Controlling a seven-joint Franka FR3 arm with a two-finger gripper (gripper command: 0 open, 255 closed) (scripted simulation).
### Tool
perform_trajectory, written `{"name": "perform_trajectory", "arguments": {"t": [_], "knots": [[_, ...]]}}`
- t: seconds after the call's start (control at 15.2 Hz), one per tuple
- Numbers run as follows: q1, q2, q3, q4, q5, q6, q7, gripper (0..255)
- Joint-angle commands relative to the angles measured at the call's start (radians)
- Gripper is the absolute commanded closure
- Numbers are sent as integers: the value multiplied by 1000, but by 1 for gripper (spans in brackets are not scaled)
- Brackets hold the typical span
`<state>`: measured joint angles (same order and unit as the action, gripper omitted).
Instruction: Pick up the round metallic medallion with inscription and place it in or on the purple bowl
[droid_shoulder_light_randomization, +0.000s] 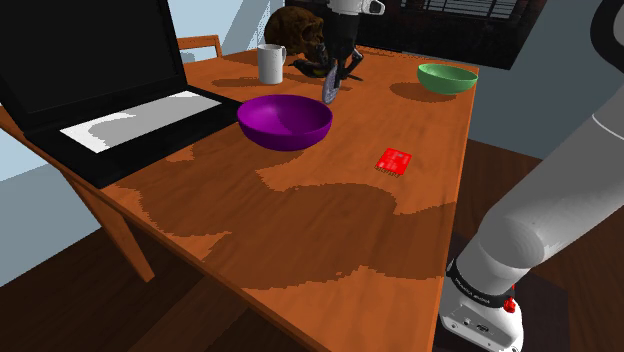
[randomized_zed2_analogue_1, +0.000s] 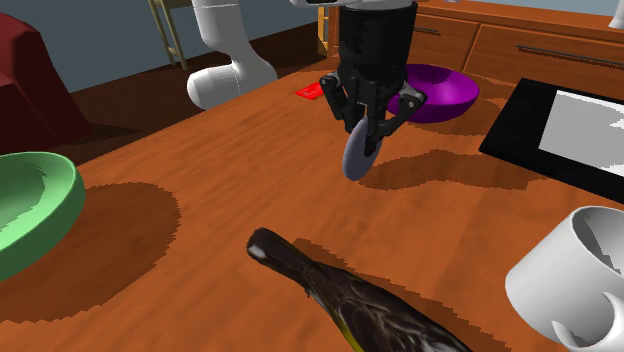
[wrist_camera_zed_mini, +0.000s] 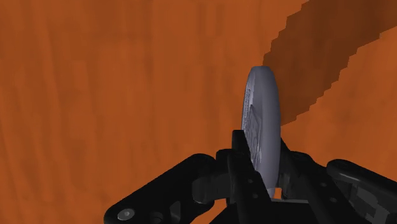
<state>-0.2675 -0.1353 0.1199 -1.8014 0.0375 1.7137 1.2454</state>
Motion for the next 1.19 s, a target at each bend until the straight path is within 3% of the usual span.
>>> {"name": "perform_trajectory", "arguments": {"t": [0.0,0.4,1.12], "knots": [[0,0,0,0,0,0,0,255],[0,0,0,0,0,0,0,255],[0,36,1,191,-5,-155,6,255]]}}
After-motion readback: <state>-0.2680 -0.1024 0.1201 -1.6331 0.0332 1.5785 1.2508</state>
